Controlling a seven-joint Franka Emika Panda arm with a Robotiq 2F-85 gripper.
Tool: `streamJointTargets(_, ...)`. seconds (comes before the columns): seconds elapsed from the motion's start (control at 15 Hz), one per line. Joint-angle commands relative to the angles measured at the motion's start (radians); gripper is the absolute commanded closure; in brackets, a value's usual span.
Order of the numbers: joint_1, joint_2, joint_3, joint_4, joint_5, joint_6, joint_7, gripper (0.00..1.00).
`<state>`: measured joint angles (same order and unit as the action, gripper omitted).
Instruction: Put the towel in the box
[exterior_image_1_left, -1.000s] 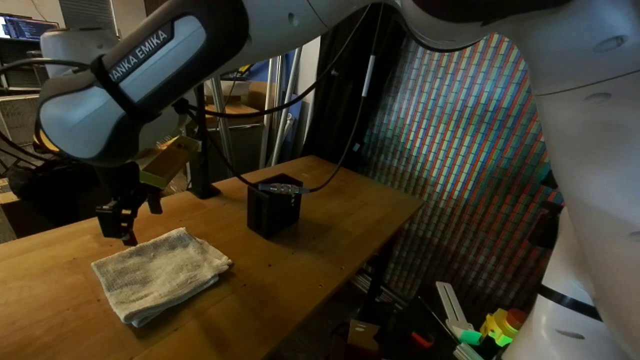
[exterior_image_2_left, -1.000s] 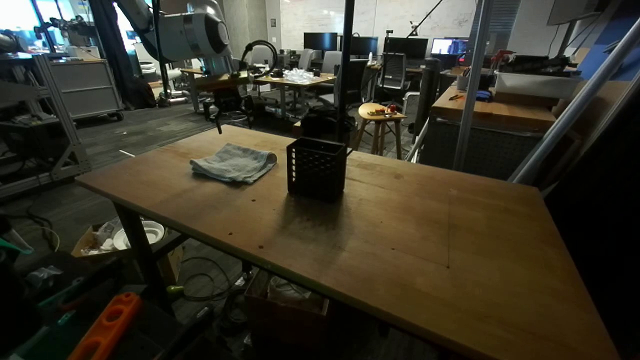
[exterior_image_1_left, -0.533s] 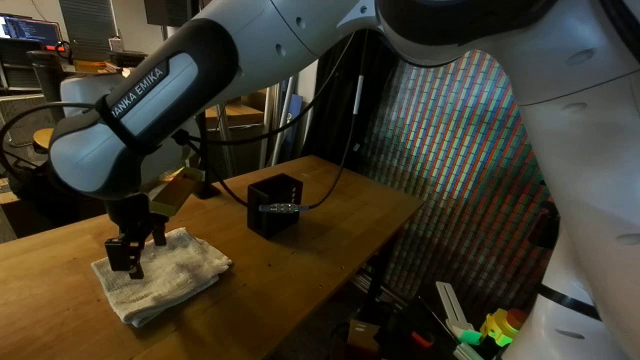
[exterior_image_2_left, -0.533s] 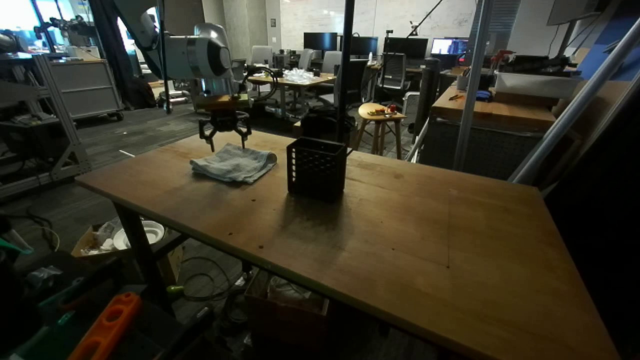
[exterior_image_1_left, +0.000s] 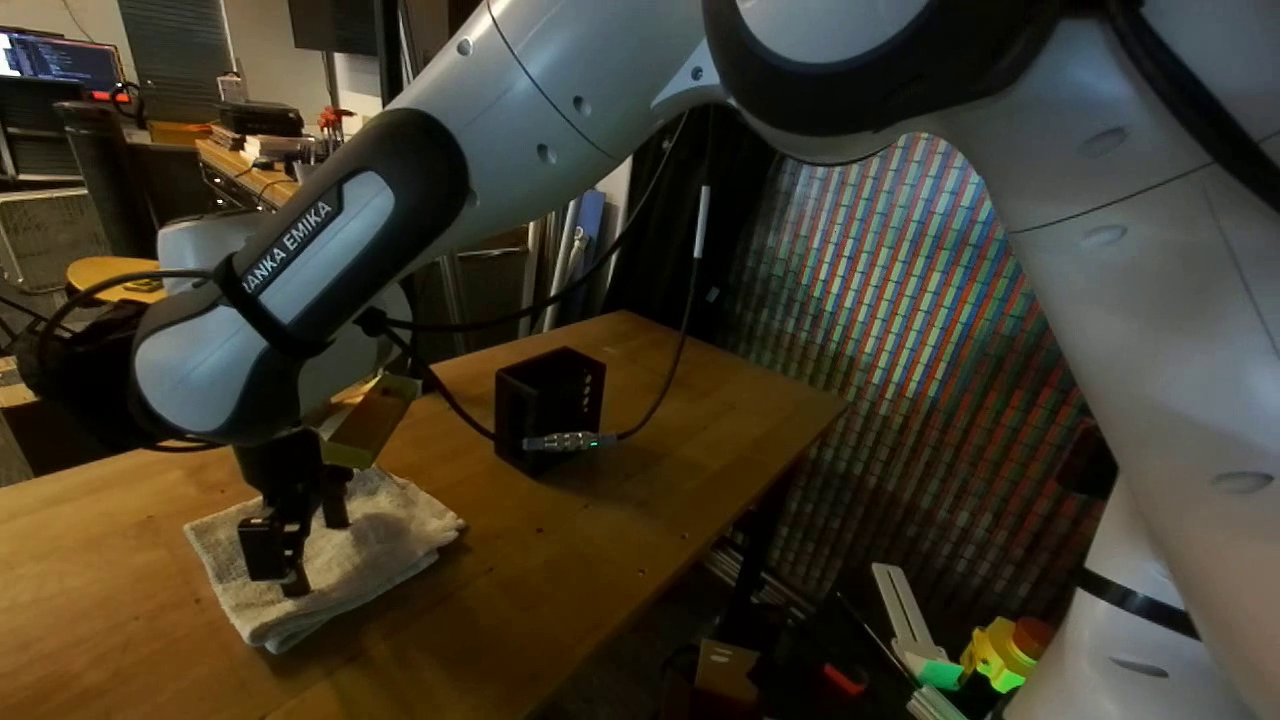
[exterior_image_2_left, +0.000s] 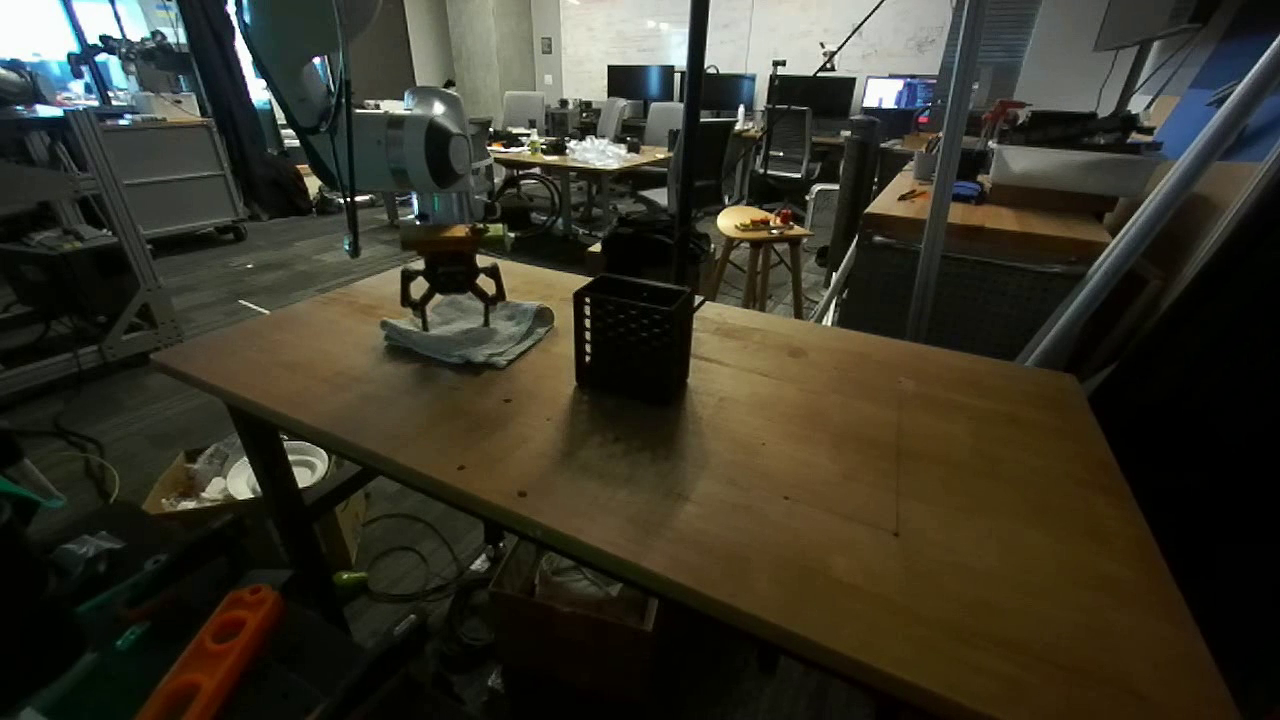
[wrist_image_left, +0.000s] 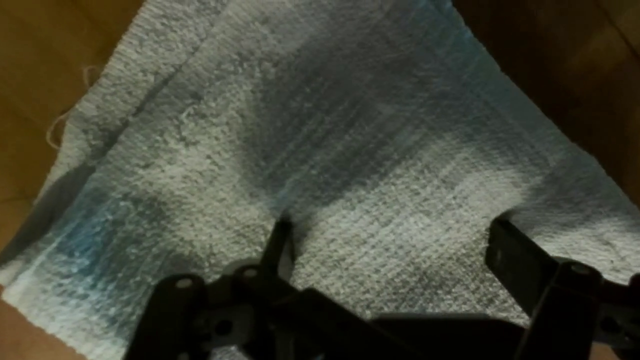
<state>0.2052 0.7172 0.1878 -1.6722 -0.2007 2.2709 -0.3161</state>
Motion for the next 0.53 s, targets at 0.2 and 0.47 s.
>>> streamJointTargets(0.2,-0.020,-0.006,0.018,-0.030,0.024,0.043,-0.022,0.27)
streamJointTargets(0.47,-0.020,-0.039,0.014,-0.068,0.030,0.066,0.002,0.57)
